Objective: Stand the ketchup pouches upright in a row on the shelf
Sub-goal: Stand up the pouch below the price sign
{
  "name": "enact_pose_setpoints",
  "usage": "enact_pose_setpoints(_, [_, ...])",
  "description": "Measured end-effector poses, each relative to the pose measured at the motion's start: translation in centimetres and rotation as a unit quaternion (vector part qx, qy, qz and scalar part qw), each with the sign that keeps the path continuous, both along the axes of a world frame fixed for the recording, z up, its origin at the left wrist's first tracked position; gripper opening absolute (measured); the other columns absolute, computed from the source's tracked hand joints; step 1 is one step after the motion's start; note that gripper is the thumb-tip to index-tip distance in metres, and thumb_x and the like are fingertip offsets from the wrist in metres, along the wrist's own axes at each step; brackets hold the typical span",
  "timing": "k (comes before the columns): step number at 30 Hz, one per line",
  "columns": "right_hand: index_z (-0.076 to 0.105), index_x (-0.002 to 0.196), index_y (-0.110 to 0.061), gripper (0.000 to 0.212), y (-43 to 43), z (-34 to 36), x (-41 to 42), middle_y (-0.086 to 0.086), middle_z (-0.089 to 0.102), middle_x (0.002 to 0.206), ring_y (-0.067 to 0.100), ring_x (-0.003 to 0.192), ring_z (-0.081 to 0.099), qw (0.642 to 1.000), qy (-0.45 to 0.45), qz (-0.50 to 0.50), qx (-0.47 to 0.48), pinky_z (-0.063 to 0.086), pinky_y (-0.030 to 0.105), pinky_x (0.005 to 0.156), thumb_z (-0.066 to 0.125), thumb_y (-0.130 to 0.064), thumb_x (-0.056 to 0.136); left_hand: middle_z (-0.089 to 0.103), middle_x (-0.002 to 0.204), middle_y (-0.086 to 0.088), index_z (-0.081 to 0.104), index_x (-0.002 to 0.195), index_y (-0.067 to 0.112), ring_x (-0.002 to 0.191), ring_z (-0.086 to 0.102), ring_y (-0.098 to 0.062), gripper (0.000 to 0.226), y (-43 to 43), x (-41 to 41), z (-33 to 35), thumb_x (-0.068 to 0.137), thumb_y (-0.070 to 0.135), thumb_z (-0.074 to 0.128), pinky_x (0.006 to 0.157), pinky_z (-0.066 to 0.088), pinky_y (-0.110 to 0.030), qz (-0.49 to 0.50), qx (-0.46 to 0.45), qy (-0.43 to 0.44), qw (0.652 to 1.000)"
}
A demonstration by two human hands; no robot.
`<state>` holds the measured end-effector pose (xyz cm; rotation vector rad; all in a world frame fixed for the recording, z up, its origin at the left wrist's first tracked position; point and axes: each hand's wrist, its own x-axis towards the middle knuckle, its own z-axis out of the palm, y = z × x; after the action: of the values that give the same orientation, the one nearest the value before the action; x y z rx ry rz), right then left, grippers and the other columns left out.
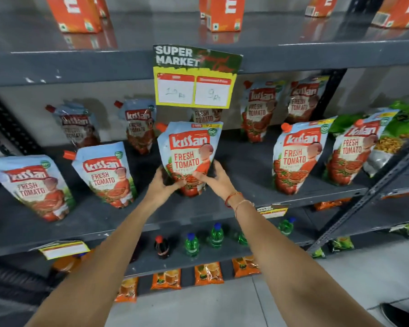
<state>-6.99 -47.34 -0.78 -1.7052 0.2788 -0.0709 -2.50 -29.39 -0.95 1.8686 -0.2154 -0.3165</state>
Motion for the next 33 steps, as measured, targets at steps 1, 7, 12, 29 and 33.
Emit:
enact_pose_setpoints(1, [0.041, 0.133, -0.021, 0.075, 0.2, 0.0, 0.3, 0.001, 0.055, 0.132, 0.019, 0.123, 0.052, 1.0, 0.009, 0.019, 0.017, 0.044, 0.042, 0.105, 0.079, -0.037, 0.07, 0.047, 0.141, -0.002, 0.029, 0.14, 0.021, 0.129, 0.045, -0.02, 0.092, 0.0, 0.3, -0.4, 0.066, 0.033, 0.081, 0.109, 0.037, -0.046, -0.027, 0.026, 0.007, 0.999])
enact_pose_setpoints(7, [0.051, 0.122, -0.02, 0.069, -0.5, -0.9, 0.2, 0.001, 0.063, 0.125, 0.017, 0.112, 0.06, 0.999, 0.023, 0.016, -0.032, 0.048, 0.042, 0.101, 0.081, -0.041, 0.064, 0.052, 0.137, -0.004, 0.035, 0.136, 0.02, 0.126, 0.048, -0.025, 0.082, -1.6, -0.4, -0.7, 0.068, 0.033, 0.08, 0.104, 0.039, -0.04, -0.045, 0.101, -0.032, 0.993])
enact_pose_setpoints(12, [0.055, 0.12, -0.013, 0.06, -3.0, -1.3, -1.8, 0.005, 0.066, 0.121, 0.016, 0.11, 0.062, 1.0, 0.01, 0.005, -0.016, 0.051, 0.038, 0.097, 0.081, -0.029, 0.069, 0.053, 0.136, -0.004, 0.036, 0.135, 0.019, 0.125, 0.049, -0.025, 0.082, -3.6, -2.3, -0.7, 0.068, 0.037, 0.079, 0.103, 0.041, -0.039, -0.068, 0.119, -0.05, 0.989])
enact_pose_setpoints(29, [0.057, 0.106, -0.019, 0.041, -8.6, -2.8, -5.6, 0.003, 0.068, 0.108, 0.018, 0.105, 0.063, 0.998, -0.003, -0.044, -0.034, 0.051, 0.034, 0.095, 0.08, -0.023, 0.071, 0.055, 0.136, -0.007, 0.036, 0.137, 0.014, 0.124, 0.051, -0.028, 0.079, -9.2, -5.8, -1.0, 0.072, 0.036, 0.075, 0.101, 0.04, -0.037, -0.086, 0.161, -0.085, 0.979])
enact_pose_setpoints(33, [0.054, 0.11, -0.019, 0.046, -8.6, -3.0, -5.9, -0.002, 0.065, 0.106, 0.011, 0.101, 0.061, 0.999, -0.002, -0.035, -0.035, 0.05, 0.025, 0.091, 0.08, -0.019, 0.072, 0.058, 0.132, -0.008, 0.04, 0.134, 0.013, 0.121, 0.054, -0.028, 0.076, -9.2, -5.9, -1.6, 0.071, 0.036, 0.076, 0.099, 0.043, -0.037, -0.074, 0.146, -0.091, 0.982])
